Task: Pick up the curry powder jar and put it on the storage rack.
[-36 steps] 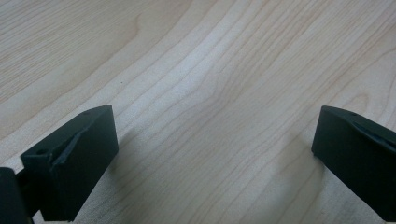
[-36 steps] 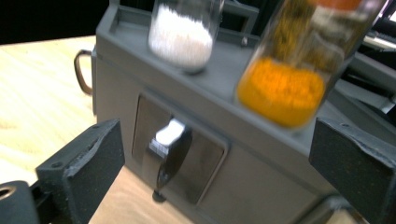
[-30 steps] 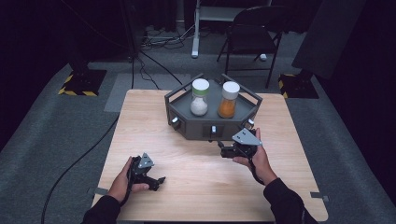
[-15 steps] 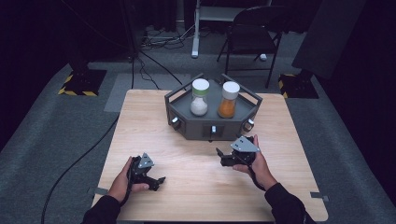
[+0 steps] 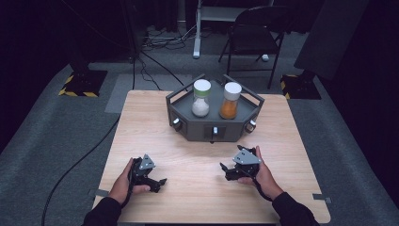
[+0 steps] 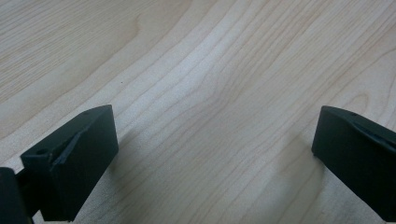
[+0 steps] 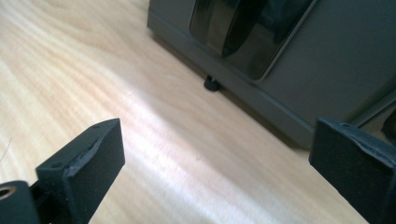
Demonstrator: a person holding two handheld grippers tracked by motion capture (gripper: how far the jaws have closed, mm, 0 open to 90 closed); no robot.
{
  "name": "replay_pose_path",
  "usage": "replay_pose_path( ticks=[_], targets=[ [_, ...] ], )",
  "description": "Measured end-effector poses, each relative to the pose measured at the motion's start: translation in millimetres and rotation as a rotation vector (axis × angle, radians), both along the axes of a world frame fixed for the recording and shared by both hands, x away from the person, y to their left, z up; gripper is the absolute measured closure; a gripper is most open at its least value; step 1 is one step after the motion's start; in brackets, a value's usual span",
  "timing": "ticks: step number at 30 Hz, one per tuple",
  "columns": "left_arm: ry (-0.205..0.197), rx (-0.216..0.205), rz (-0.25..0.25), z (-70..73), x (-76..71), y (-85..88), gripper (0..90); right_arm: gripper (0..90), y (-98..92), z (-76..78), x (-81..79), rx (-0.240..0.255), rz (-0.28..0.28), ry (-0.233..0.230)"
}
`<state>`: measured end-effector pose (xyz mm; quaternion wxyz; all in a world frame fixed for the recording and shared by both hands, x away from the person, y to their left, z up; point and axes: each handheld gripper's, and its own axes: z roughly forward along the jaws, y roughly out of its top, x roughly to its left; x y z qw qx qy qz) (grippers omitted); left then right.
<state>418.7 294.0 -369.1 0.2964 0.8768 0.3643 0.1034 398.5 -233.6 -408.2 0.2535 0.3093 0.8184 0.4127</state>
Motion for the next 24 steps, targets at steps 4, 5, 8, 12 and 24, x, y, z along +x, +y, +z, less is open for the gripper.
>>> replay_pose_path(
  ticks=[4,5,8,12,24],
  targets=[
    [0.000,0.000,0.000,0.0,0.0,0.0,0.3,3.3,-2.1,-1.6,-3.2,-0.012,0.014,0.016],
    [0.000,0.000,0.000,0.0,0.0,0.0,0.3,3.3,-2.8,-1.9,-3.7,-0.021,0.022,0.016],
    [0.000,0.000,0.000,0.0,0.0,0.0,0.3,3.3,-6.7,-2.3,-4.8,-0.035,0.034,0.029],
    [0.000,0.000,0.000,0.1,0.0,0.0,0.3,3.3,-15.2,-1.1,-5.1,-0.049,0.058,0.058],
    [0.000,0.002,-0.002,0.2,0.2,0.0,0.3,3.3,-47.1,-3.1,-7.2,-0.067,0.059,0.116]
  ],
)
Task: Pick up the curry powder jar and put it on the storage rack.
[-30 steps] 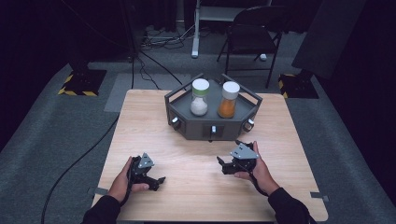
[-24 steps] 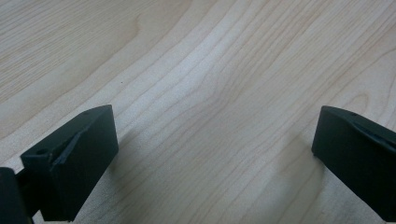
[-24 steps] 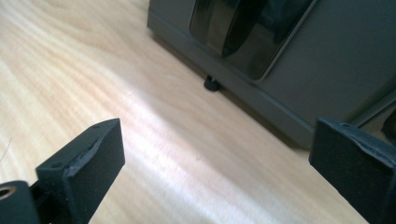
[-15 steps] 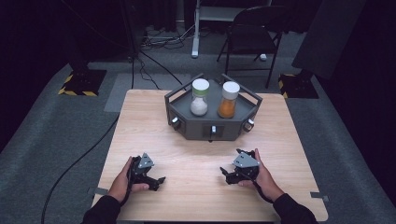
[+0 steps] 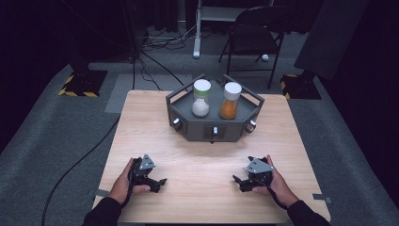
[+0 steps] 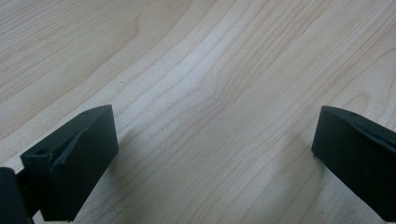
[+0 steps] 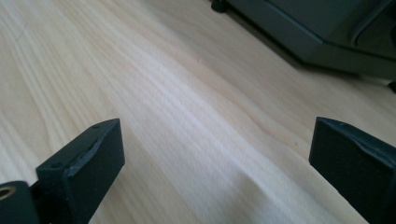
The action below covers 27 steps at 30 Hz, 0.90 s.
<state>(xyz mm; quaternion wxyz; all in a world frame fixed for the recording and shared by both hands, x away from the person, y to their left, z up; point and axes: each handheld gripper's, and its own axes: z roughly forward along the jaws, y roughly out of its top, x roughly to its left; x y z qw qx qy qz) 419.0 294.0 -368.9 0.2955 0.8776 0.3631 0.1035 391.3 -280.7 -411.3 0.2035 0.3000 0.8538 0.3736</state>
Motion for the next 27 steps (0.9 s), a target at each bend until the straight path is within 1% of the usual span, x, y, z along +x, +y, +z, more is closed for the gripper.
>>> replay_pose_path(
  ticks=[4,8,13,18,24,27],
  targets=[
    [0.000,0.000,0.000,0.0,0.0,0.0,0.3,3.3,-12.4,-1.1,2.1,0.003,0.008,0.029],
    [0.000,0.000,0.000,0.0,0.1,0.0,0.3,3.2,-21.9,-2.1,2.5,0.005,-0.001,0.051],
    [0.000,0.000,0.000,0.1,0.1,0.0,0.3,3.1,-36.1,-2.3,4.4,0.023,-0.026,0.083],
    [0.000,0.000,0.000,0.1,0.1,0.0,0.3,2.6,-48.3,-1.9,8.0,0.034,-0.022,0.113],
    [0.000,0.000,0.000,0.0,0.0,0.0,0.3,0.8,-63.0,-1.2,15.9,0.054,-0.014,0.169],
    [0.000,0.000,0.000,0.0,0.0,0.0,0.3,0.4,-69.9,-0.7,21.6,0.067,-0.016,0.208]
  ],
)
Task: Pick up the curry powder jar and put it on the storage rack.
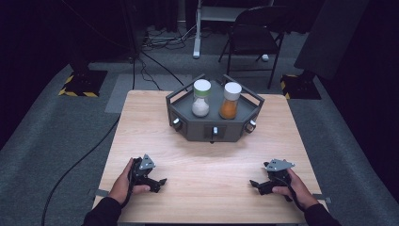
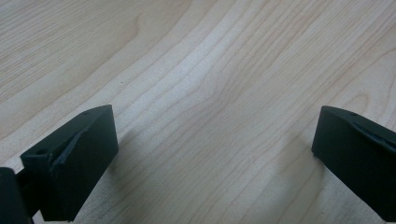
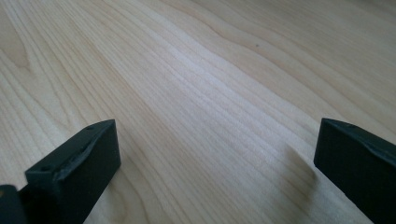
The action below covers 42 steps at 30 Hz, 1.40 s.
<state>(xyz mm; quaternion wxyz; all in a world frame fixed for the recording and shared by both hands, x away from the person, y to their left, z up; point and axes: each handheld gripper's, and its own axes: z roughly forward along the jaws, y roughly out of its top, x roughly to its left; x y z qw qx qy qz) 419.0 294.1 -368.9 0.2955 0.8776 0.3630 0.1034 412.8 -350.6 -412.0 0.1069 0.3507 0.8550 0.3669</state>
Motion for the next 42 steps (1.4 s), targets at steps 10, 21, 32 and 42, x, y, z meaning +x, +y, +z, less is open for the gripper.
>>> replay_pose_path(
  ticks=[10,21,32,42],
  targets=[
    [0.001,-0.002,-0.003,-0.4,1.1,0.0,0.2,0.3,-17.5,-1.4,8.5,0.014,0.000,0.031],
    [0.002,-0.003,-0.002,-0.3,1.1,-0.3,0.3,0.3,-20.7,-1.7,8.4,0.014,-0.007,0.032],
    [0.001,-0.003,-0.004,-0.4,1.5,-0.1,0.3,0.1,-21.2,-1.8,9.2,0.015,-0.003,0.034],
    [0.002,-0.002,-0.002,-0.3,1.2,-0.3,0.3,0.1,-21.2,-1.7,9.2,0.015,-0.003,0.034]
  ],
)
